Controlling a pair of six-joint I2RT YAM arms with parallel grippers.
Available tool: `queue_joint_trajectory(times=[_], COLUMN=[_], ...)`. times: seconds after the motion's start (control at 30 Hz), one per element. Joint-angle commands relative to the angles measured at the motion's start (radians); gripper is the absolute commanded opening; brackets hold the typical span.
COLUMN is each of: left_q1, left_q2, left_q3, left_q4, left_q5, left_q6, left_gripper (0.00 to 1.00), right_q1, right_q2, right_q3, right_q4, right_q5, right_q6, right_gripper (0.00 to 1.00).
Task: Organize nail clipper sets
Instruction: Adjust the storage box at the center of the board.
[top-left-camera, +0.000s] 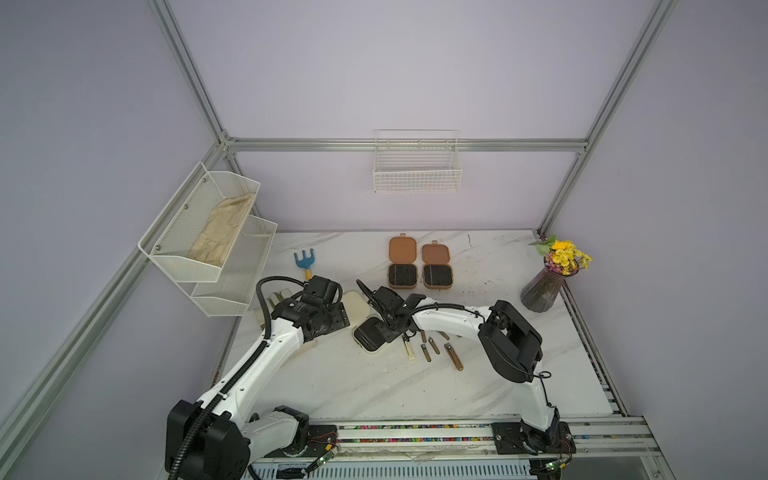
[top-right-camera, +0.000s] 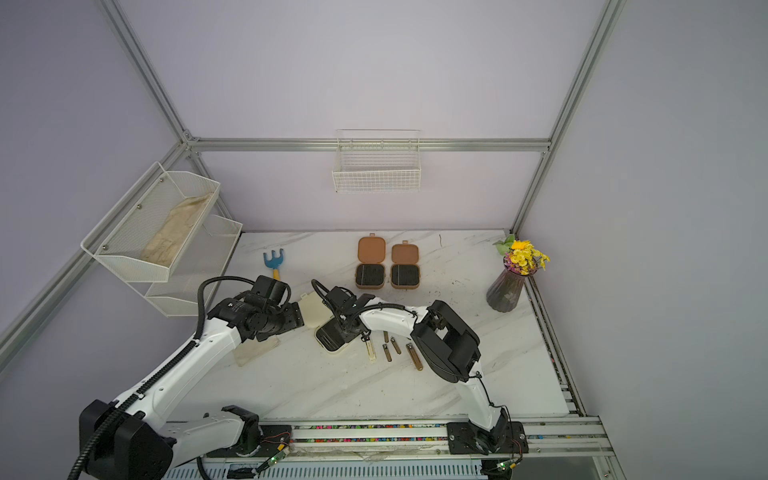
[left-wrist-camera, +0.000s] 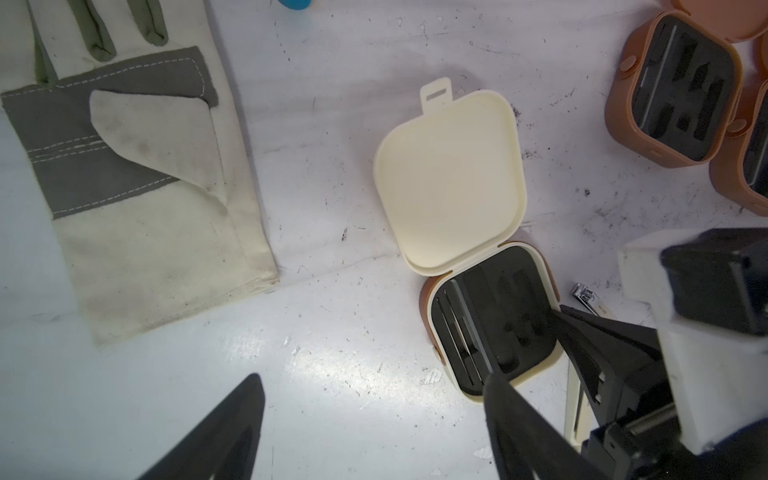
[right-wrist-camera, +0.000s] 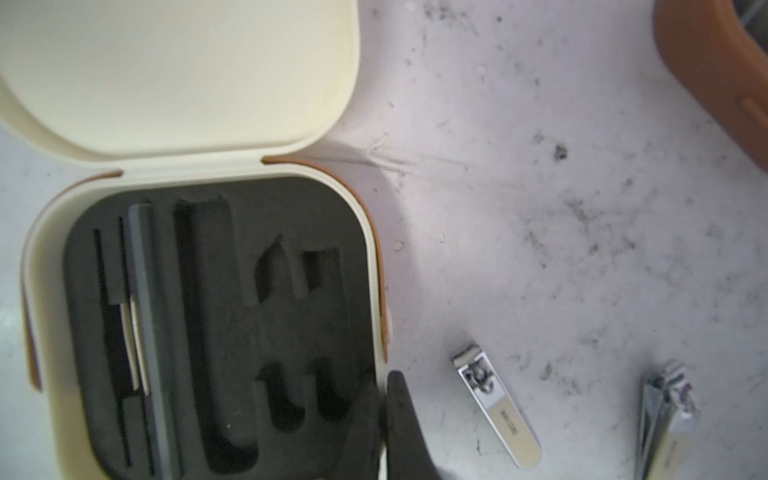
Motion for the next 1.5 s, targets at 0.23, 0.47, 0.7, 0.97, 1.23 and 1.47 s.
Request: queue_joint_trajectory(times=[0.23,0.47,0.7,0.97,1.23,1.47], left_q1=[0.010,0.010,0.010,0.016,0.048,0.068], left_q2=[-0.022,-0.024,-0.020,0.010,0.096,0.207], left_q3=[-0.061,-0.057,-0.087,-0.198,-0.261,-0.249], left_q4=[-0.006,-0.005,0.002,0.026,0.151,0.246], left_q5=[0.020,0.011,0.022,0.003,-0.020,-0.066], left_q6=[0.014,0.023,-0.034,-0.160,-0.194,-0.177], left_gripper=[0.89,0.89,0.84,0.58,0.52,0.52], right_q1=[-0.026,-0.031,-0.030,-0.031,-0.030,-0.031], right_q2=[0.049,-0.047,-0.184,-0.335,-0.365,-0.350], right_q3=[0.061,0.083,0.008,-0.198,-0.308,-0.354], right_q4=[-0.080,-0.078,-0.098,-0.141,-0.128,-0.095], right_q5=[-0.037,-0.031,-0.007,-0.036,-0.038,-0.046], right_q6=[-0.158,-0.032,0.195,0.335,0.370,0.394], right_gripper=[0.02,0.37,0.41,0.53,0.64,0.64])
